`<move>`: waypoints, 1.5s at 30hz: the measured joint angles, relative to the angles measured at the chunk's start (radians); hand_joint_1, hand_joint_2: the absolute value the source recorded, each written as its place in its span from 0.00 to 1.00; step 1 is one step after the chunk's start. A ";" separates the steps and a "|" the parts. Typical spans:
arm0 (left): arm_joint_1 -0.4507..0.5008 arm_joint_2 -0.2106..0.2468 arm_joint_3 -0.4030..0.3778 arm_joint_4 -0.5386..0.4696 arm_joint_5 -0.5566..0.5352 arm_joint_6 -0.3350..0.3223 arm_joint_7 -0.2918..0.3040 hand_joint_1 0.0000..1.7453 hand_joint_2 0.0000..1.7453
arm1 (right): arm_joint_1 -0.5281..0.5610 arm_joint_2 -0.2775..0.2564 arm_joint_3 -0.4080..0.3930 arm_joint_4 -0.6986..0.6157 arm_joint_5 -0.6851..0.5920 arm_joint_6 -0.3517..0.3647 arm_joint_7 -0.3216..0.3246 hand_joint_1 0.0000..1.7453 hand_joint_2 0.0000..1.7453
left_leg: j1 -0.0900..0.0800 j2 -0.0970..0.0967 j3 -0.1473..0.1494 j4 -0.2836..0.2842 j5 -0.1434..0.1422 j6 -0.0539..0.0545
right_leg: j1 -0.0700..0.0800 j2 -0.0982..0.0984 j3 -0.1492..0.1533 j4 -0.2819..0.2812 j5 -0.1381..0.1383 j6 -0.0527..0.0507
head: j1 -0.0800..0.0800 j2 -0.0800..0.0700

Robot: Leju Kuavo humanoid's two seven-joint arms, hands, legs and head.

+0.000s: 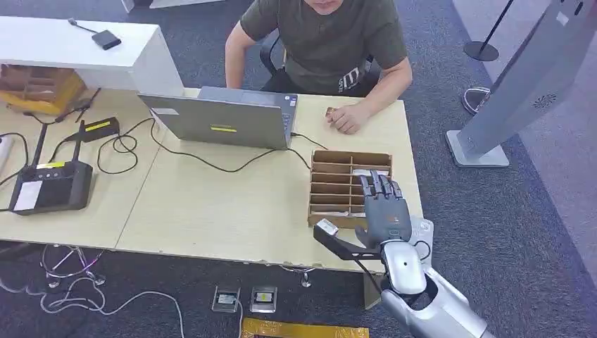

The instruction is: Pass the card to the sensor for recognition and then transmit it.

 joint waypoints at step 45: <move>0.000 0.000 0.000 0.000 -0.001 -0.004 0.003 0.00 0.00 | -0.017 -0.002 -0.027 0.000 -0.101 0.122 0.076 0.00 1.00 | 0.000 0.000 0.000 0.000 0.000 0.000 | 0.000 0.000 0.000 0.000 0.000 0.000 | 0.000 0.000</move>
